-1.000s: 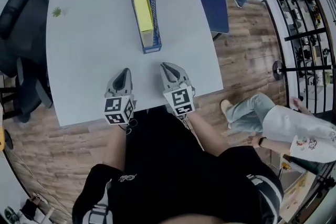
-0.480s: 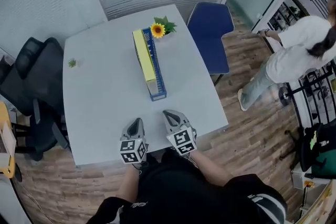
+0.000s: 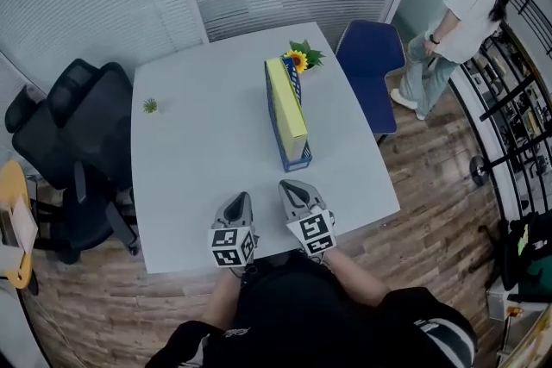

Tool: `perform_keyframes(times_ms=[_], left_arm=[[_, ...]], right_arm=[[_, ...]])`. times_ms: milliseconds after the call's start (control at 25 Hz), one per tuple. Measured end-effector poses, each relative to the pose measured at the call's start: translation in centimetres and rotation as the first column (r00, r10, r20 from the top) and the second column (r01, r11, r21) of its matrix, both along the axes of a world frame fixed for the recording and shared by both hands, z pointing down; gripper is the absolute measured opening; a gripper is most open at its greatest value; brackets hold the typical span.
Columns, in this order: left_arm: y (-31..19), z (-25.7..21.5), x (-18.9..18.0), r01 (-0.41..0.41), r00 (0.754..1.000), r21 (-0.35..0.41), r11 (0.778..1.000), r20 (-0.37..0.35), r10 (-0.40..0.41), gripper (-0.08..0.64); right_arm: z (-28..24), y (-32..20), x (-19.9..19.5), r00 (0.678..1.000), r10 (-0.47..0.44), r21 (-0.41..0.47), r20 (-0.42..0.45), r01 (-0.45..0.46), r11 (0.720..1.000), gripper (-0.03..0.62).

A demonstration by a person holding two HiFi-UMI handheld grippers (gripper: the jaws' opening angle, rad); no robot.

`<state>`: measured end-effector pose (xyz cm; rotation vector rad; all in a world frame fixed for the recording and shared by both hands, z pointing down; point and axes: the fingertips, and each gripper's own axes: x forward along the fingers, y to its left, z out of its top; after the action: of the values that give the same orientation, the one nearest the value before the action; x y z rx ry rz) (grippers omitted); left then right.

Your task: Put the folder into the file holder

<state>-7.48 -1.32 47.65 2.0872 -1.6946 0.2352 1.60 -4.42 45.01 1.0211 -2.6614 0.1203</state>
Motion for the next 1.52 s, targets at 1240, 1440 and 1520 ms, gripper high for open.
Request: perform_keyframes(times_ms=[1240,1440,1520], left_arm=[[-1.9,-17.2,-10.4,0.051,0.99,0.412,0.91,0.101,-0.101,-0.002],[-2.1,-16.9,-9.8,0.041,0.991,0.405,0.914,0.101,-0.089,-0.002],[-2.2,-16.9,-9.5,0.037,0.991,0.405,0.914,0.101,-0.085,-0.002]], right_arm=[[-15.5,-2.7,-7.0,0.984,0.07,0.252,0.165,-0.111,0.961,0.004],[-15.4,-2.7,-7.0,0.985,0.067,0.248,0.159,-0.106,0.963,0.003],[-15.5,-2.7,-7.0,0.985,0.064,0.255,0.159,-0.103,0.961,0.003]])
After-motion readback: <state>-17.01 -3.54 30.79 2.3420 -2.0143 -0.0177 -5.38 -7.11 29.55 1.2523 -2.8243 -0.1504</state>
